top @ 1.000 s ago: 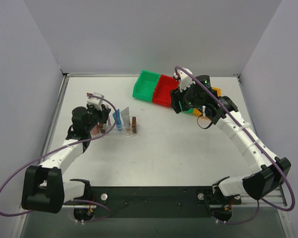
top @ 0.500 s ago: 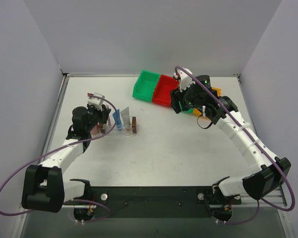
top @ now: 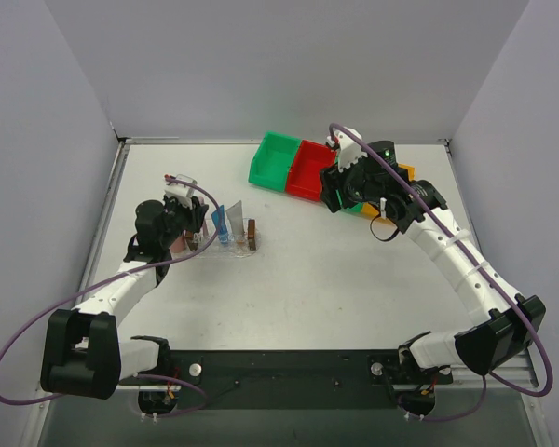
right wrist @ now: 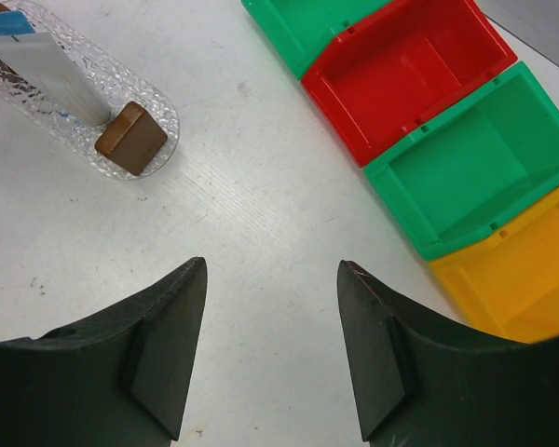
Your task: Prepare toiletry sets of a toothbrush and toothpaste on the tray
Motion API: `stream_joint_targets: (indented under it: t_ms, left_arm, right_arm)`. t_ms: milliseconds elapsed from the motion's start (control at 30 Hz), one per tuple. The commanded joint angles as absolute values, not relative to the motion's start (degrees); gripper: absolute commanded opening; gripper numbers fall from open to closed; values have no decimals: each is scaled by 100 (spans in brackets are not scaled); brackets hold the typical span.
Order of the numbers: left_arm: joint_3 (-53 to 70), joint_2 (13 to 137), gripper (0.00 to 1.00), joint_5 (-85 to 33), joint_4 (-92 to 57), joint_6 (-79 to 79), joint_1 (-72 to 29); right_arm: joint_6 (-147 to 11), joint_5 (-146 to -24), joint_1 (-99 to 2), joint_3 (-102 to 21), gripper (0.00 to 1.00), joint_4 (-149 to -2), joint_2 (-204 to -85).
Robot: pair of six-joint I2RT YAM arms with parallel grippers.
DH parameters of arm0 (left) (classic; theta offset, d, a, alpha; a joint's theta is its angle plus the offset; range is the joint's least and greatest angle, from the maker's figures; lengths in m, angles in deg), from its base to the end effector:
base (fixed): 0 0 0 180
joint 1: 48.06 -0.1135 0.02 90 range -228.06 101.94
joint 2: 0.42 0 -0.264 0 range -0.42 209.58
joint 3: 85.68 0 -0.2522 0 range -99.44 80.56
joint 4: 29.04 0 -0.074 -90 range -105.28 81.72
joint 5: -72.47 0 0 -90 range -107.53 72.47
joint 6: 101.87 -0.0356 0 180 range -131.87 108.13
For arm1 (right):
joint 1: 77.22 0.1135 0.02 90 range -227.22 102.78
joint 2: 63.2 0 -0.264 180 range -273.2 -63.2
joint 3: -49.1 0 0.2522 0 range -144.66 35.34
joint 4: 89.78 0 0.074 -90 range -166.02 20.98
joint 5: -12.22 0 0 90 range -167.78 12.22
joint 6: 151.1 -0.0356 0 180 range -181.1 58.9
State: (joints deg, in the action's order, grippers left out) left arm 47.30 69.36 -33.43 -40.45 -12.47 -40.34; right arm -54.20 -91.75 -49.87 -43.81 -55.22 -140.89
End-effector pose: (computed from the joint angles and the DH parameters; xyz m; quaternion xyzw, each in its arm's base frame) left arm 0.2637 -0.0456 0.2424 0.1430 0.7578 -0.1458 0.6198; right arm 0.2709 0.1498 0.4017 -0.3057 0.7532 0.1995 0.5473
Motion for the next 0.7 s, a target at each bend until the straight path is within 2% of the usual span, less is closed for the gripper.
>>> stream_joint_targets:
  t_ms: [0, 33, 167, 667]
  left_arm:
    - [4523, 6911, 36, -3388, -4077, -1318, -4077]
    - [4505, 6919, 40, -3388, -4068, -1327, -4068]
    - [4496, 6884, 45, -3423, -4007, -1327, -4068]
    - [4532, 6682, 48, -3414, -3919, -1345, -4068]
  right_arm:
    - [-5477, -9245, -5024, -4367, 53, -5669, -14143]
    - [-5486, -9237, -5032, -4359, 53, -5669, -14151]
    - [-5495, -9245, -5032, -4350, 53, -5669, -14125]
    - [-5503, -9254, -5041, -4297, 53, -5669, -14090]
